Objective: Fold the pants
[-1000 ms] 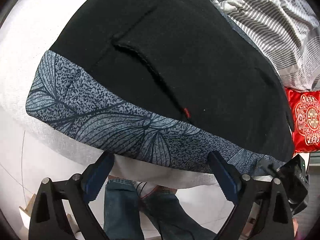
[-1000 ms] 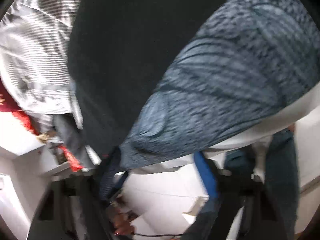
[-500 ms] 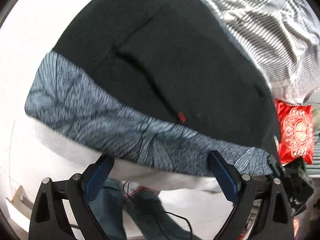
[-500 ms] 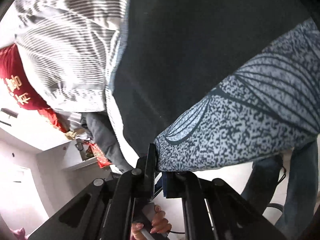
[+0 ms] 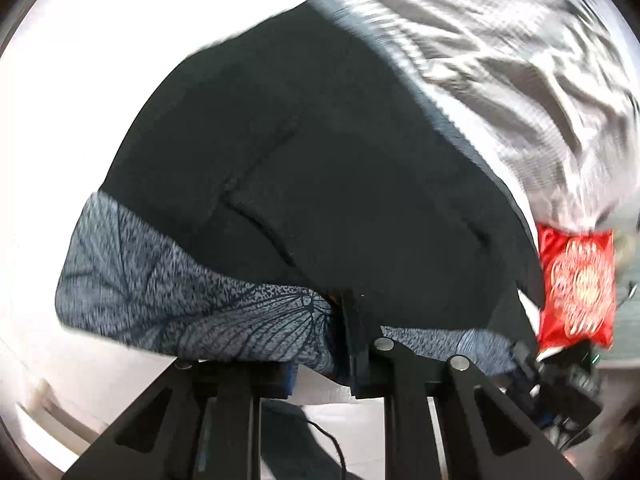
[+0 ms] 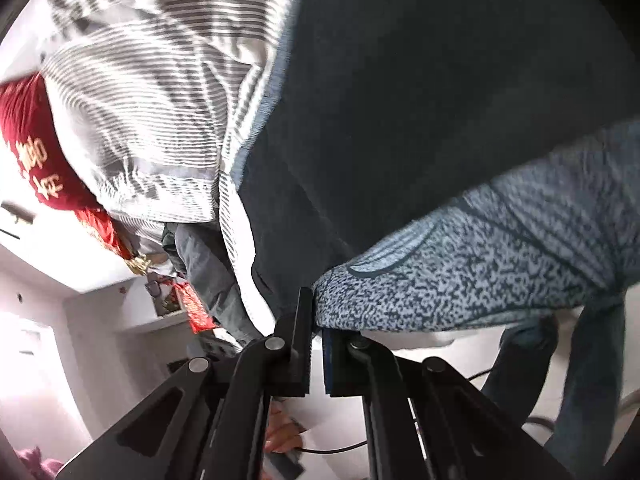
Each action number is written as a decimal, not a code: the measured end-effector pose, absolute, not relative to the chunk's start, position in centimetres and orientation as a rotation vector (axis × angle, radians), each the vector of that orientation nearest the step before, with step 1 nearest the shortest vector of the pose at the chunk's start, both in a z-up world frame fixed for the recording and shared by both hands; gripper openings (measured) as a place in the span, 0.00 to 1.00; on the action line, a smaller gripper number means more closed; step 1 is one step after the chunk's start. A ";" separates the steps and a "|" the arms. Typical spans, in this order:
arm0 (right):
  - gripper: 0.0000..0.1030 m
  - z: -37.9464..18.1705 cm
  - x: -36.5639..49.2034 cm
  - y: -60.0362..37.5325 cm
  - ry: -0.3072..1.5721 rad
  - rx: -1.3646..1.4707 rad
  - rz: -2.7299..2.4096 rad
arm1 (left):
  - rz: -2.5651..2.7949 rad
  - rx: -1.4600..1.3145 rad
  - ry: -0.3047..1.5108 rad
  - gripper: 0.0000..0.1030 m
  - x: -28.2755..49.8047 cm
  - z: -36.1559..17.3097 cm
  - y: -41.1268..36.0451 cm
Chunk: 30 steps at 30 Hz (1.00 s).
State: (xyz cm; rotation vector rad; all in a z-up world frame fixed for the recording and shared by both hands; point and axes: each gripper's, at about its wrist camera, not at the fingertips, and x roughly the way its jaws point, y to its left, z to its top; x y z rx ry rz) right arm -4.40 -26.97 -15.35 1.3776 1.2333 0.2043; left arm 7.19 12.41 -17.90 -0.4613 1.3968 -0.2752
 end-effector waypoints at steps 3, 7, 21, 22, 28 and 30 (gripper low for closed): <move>0.04 -13.3 -1.8 -27.6 1.207 1.320 0.210 | -0.309 -0.414 1.372 0.19 9.7 -15.7 11.5; 0.04 -11.1 2.9 -28.6 1.158 1.246 0.206 | -0.350 -0.363 1.336 0.19 14.3 -13.4 9.8; 0.04 -17.9 19.0 -32.9 1.351 1.187 0.203 | -0.301 -0.153 1.349 0.19 30.9 -16.0 2.3; 0.04 -18.8 20.0 -33.1 1.373 1.176 0.207 | -0.285 -0.138 1.366 0.19 31.7 -17.0 1.9; 0.04 -23.1 22.9 -33.2 1.472 1.114 0.207 | -0.239 -0.043 1.383 0.21 33.5 -20.6 0.1; 0.04 -24.0 23.3 -33.2 1.486 1.110 0.198 | -0.241 -0.020 1.381 0.21 33.6 -20.6 -0.3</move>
